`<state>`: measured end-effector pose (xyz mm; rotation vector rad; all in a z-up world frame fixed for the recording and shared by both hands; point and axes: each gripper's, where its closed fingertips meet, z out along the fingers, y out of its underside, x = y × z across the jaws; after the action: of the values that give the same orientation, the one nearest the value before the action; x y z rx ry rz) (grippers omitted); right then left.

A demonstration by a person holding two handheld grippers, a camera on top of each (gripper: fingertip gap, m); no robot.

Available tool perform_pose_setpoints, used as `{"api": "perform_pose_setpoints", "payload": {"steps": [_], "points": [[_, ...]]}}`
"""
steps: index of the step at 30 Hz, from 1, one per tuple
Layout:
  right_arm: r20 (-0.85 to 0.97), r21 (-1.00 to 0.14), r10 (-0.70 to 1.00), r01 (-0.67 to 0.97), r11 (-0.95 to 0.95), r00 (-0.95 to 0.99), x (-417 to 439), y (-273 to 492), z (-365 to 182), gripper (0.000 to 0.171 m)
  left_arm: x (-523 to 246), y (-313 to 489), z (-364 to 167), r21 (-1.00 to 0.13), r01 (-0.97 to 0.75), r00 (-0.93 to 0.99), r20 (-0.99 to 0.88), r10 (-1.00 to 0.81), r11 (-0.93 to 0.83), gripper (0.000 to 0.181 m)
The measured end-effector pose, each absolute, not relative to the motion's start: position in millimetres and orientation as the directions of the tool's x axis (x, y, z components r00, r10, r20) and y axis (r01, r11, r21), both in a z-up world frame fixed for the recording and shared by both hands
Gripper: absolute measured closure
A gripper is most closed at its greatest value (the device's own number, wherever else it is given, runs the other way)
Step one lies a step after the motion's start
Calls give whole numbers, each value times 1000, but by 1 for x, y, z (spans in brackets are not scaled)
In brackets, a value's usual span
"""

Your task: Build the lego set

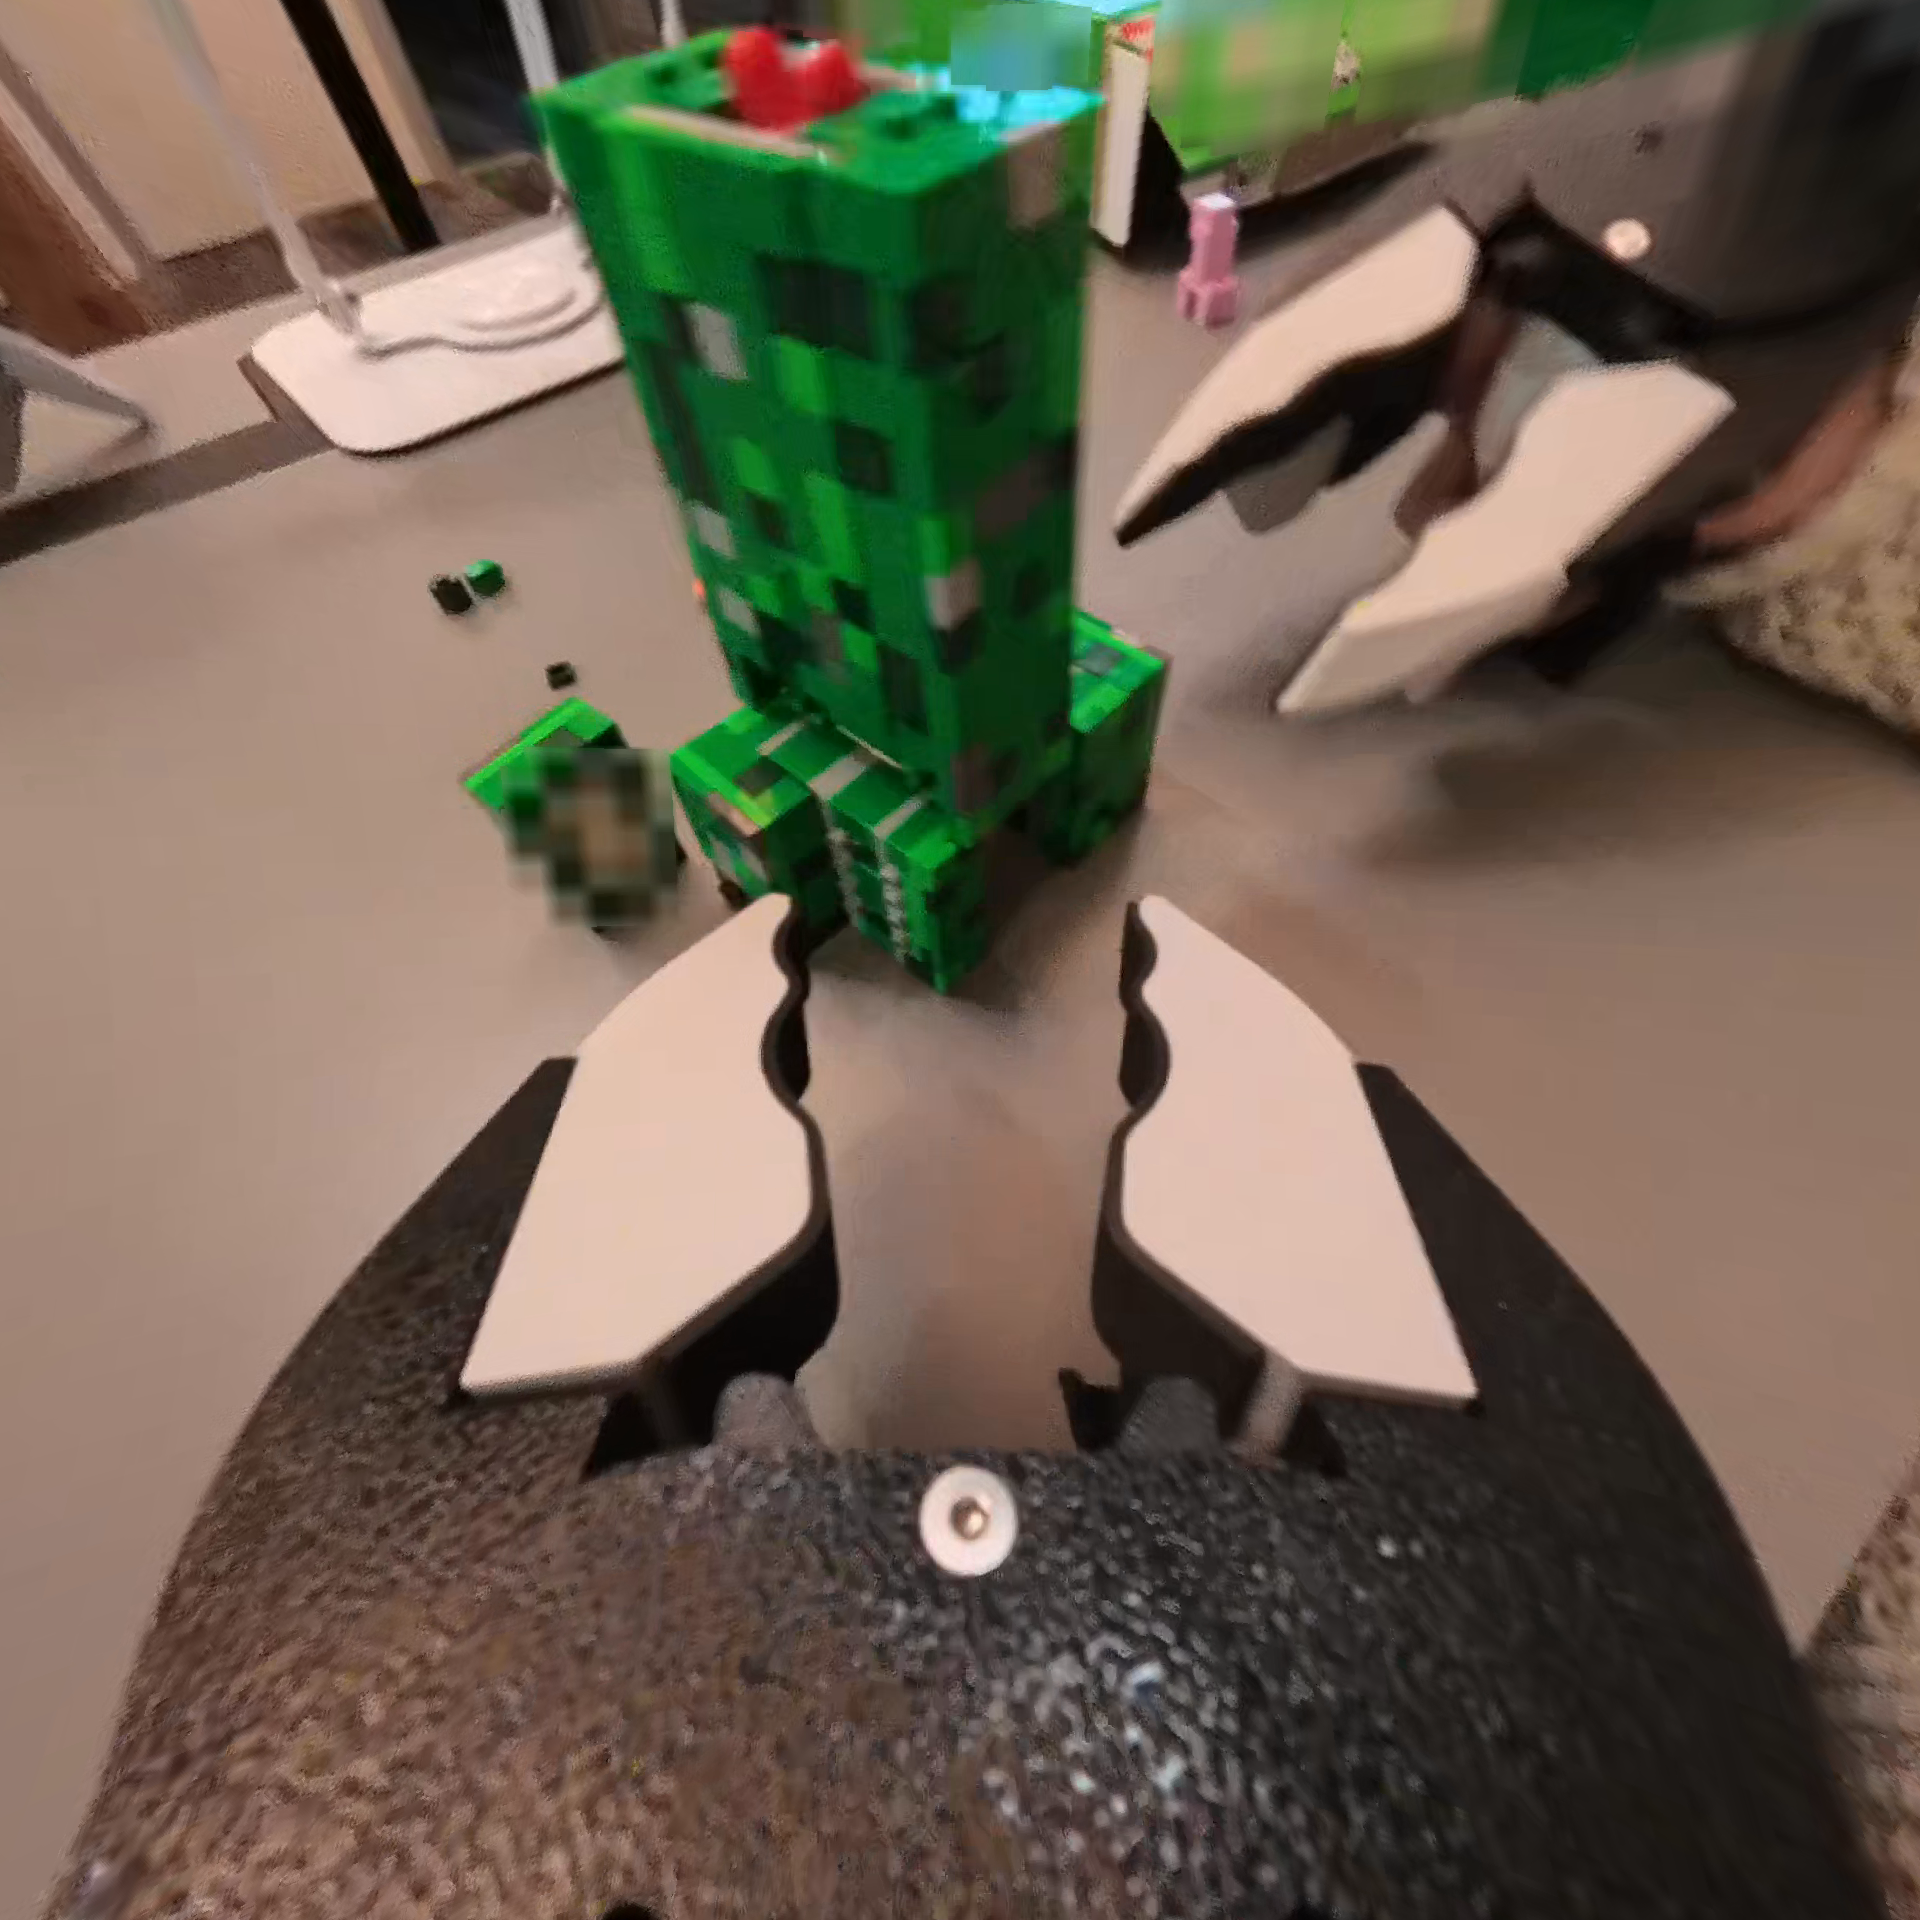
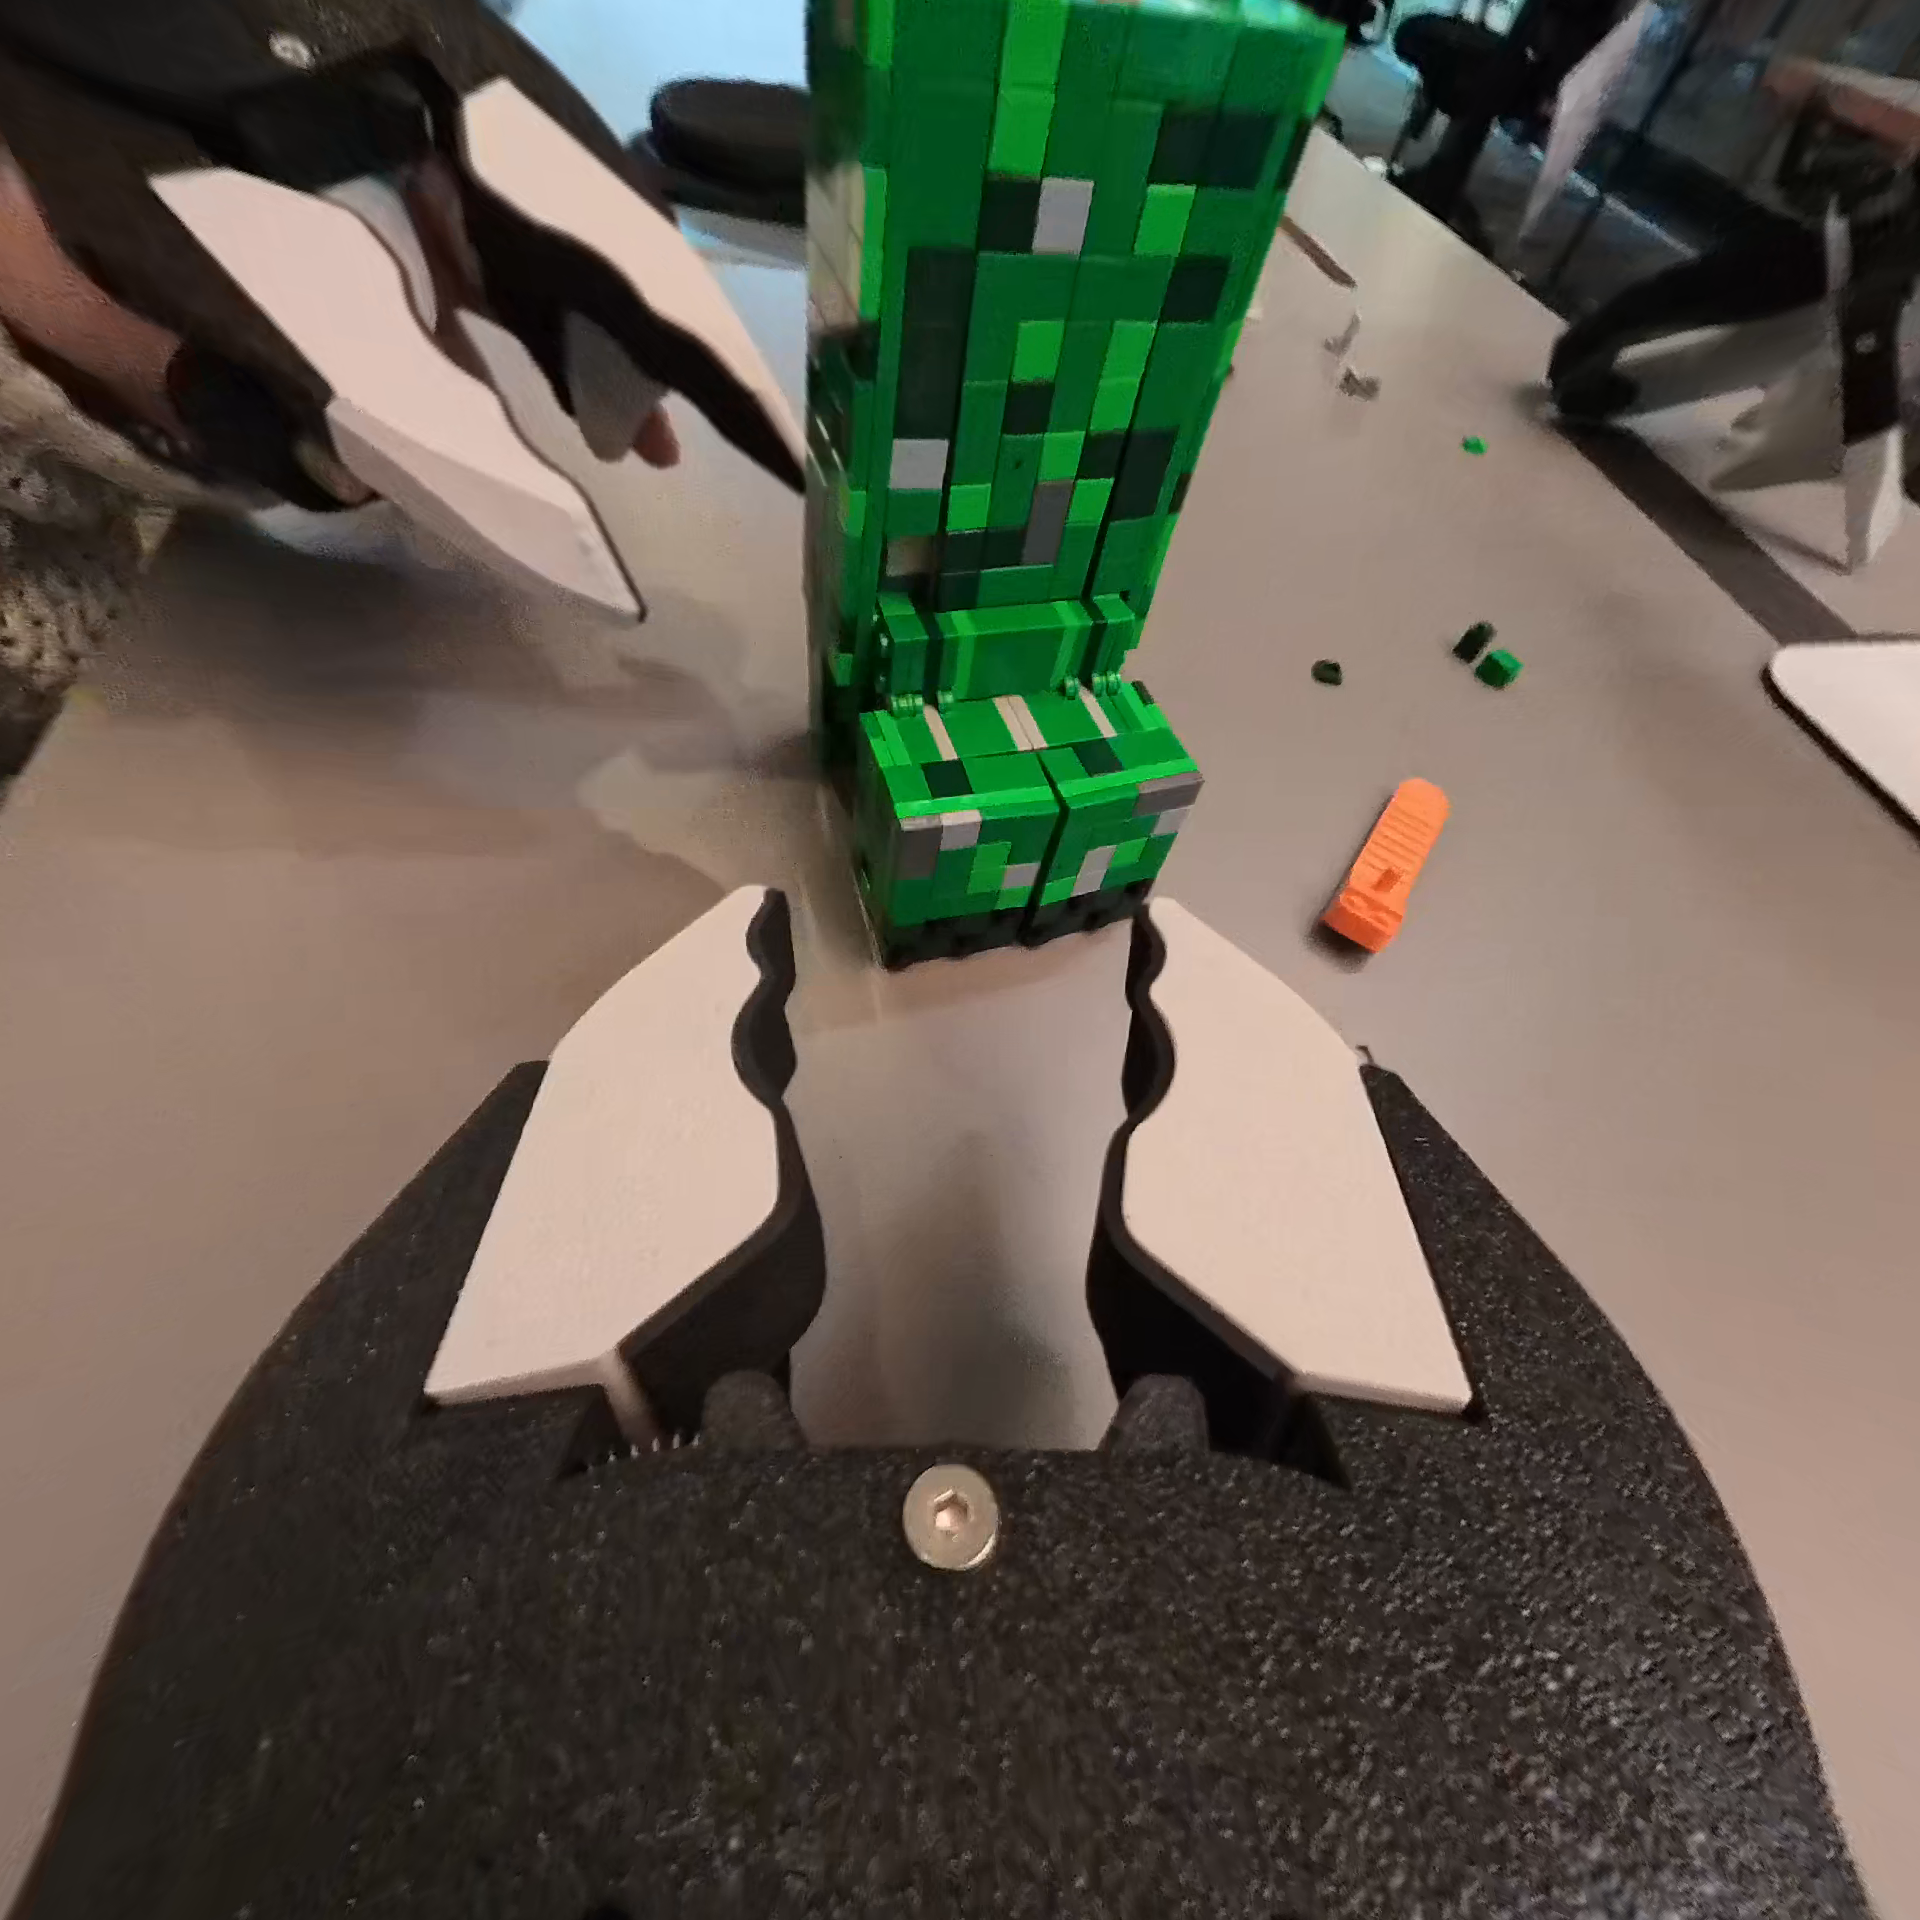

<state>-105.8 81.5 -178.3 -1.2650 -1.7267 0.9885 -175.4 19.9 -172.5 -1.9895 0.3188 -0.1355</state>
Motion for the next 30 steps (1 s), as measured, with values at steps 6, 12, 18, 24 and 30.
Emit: {"api": "perform_pose_setpoints", "payload": {"steps": [6, 12, 18, 24, 30], "points": [[91, -887, 995, 450, 102, -46, -115, 72, -185, 109, -167, 32, -191, -868, -137, 930, 53, -363, -477, 111], [109, -890, 989, 433, 141, -98, -112, 55, -182, 117, -153, 30, -192, -861, -200, 895, 34, -446, -467, 113], [169, -888, 961, 388, 245, -221, -105, 78, -179, 142, -190, 28, -170, -870, -394, 841, -210, -498, -298, 143], [9, -920, 937, 363, 145, -351, -113, 97, -176, 151, -208, 47, -172, -880, -414, 768, -201, -608, -233, 143], [10, -905, 920, 388, 175, -392, -123, 95, -181, 162, -201, 47, -179, -871, -424, 751, -186, -633, -247, 146]]}}
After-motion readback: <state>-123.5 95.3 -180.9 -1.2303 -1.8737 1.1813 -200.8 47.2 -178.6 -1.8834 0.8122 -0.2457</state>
